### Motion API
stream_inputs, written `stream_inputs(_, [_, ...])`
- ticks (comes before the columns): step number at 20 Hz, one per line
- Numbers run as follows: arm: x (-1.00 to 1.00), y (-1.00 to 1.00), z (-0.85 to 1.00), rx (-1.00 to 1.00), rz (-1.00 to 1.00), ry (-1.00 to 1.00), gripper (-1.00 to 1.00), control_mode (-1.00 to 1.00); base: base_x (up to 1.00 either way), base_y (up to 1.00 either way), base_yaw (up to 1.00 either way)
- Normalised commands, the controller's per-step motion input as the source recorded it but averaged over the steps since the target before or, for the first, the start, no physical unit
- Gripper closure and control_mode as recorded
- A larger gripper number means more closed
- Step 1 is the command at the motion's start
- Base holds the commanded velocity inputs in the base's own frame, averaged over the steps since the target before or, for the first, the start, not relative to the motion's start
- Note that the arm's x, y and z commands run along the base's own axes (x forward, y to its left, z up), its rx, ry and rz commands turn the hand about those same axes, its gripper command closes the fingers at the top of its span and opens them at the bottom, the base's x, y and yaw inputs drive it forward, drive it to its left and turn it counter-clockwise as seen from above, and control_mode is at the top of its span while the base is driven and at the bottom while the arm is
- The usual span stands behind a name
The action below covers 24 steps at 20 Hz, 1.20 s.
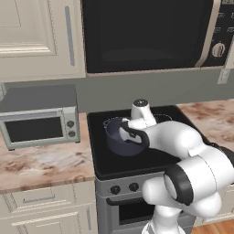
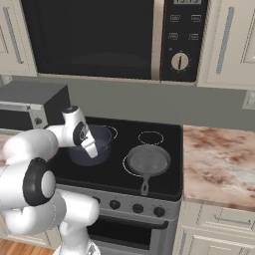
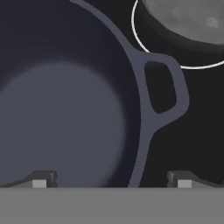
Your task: Move the pot and pan from the stove into the sink.
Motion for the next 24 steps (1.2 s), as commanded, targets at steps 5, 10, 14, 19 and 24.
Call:
stream_inputs(5, [0.0, 0.0, -0.44, -0.01, 0.0, 0.01, -1.0, -1.0, 0.0, 0.0, 0.0])
stream_inputs(10, [0.02, 0.0, -0.31, -0.01, 0.0, 0.0, -1.0, -1.0, 0.0, 0.0, 0.0])
stream_inputs(14, [0.0, 0.0, -0.01, 0.0, 0.0, 0.0, 1.0, -1.0, 0.0, 0.0, 0.0])
stream_inputs(19, [0.0, 0.0, 0.01, 0.0, 0.0, 0.0, 1.0, -1.0, 0.0, 0.0, 0.0])
stream_inputs(24, [0.0, 0.0, 0.32, 0.03, -0.01, 0.02, 1.0, -1.0, 0.0, 0.0, 0.0])
